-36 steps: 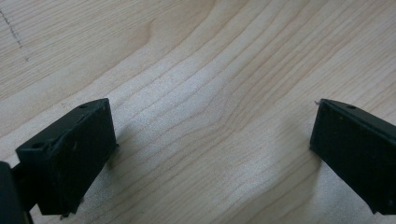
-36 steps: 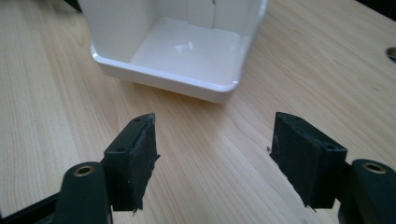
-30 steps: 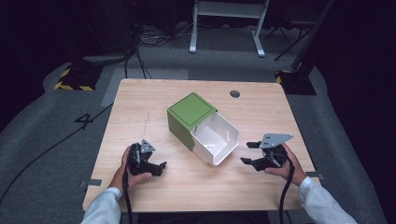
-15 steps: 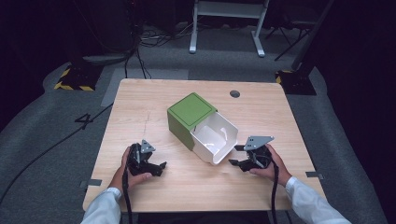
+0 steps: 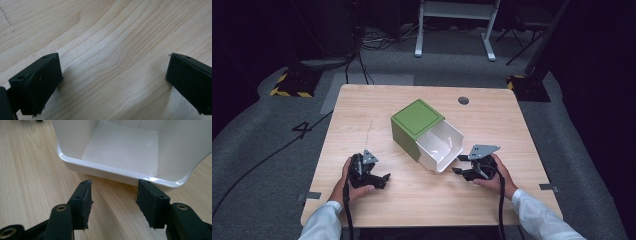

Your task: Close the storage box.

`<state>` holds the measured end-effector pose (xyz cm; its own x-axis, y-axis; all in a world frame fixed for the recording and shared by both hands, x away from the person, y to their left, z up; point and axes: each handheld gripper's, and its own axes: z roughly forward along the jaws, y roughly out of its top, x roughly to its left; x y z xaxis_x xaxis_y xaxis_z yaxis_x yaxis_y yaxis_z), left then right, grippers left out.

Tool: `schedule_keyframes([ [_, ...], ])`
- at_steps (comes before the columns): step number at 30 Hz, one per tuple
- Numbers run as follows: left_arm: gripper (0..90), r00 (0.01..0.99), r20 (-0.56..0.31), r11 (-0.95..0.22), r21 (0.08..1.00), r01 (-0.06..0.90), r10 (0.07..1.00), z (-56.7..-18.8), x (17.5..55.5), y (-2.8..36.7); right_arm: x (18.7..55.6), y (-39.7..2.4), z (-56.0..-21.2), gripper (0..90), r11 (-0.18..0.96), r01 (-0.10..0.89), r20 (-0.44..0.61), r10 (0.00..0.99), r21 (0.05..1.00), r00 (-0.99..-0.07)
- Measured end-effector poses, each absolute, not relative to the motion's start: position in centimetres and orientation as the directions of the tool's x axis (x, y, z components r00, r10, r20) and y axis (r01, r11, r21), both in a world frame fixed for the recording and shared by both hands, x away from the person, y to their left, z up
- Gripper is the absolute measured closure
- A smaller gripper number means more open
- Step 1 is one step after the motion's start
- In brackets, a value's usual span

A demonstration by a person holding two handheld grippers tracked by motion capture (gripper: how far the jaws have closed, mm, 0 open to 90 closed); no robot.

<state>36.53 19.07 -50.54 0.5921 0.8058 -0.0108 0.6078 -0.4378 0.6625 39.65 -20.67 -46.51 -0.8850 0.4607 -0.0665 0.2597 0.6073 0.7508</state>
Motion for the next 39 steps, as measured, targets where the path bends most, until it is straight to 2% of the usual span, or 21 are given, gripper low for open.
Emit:
schedule_keyframes([
  [10, 0.5, 0.592, -0.010, -0.438, 0.662, 0.608, 0.806, -50.5, 36.5, 19.1, 40.3, -18.7, -47.2, 46.5, 0.637, 0.248, -0.104, 0.462, 0.730, -0.881],
  [22, 0.5, 0.592, -0.010, -0.438, 0.663, 0.608, 0.806, -50.5, 36.5, 19.1, 41.4, -17.0, -46.9, 46.5, 0.597, 0.258, -0.078, 0.477, 0.760, -0.875],
  [39, 0.5, 0.594, -0.006, -0.441, 0.664, 0.604, 0.805, -50.5, 36.5, 19.1, 43.0, -14.5, -46.8, 49.4, 0.603, 0.270, -0.075, 0.484, 0.750, -0.872],
])
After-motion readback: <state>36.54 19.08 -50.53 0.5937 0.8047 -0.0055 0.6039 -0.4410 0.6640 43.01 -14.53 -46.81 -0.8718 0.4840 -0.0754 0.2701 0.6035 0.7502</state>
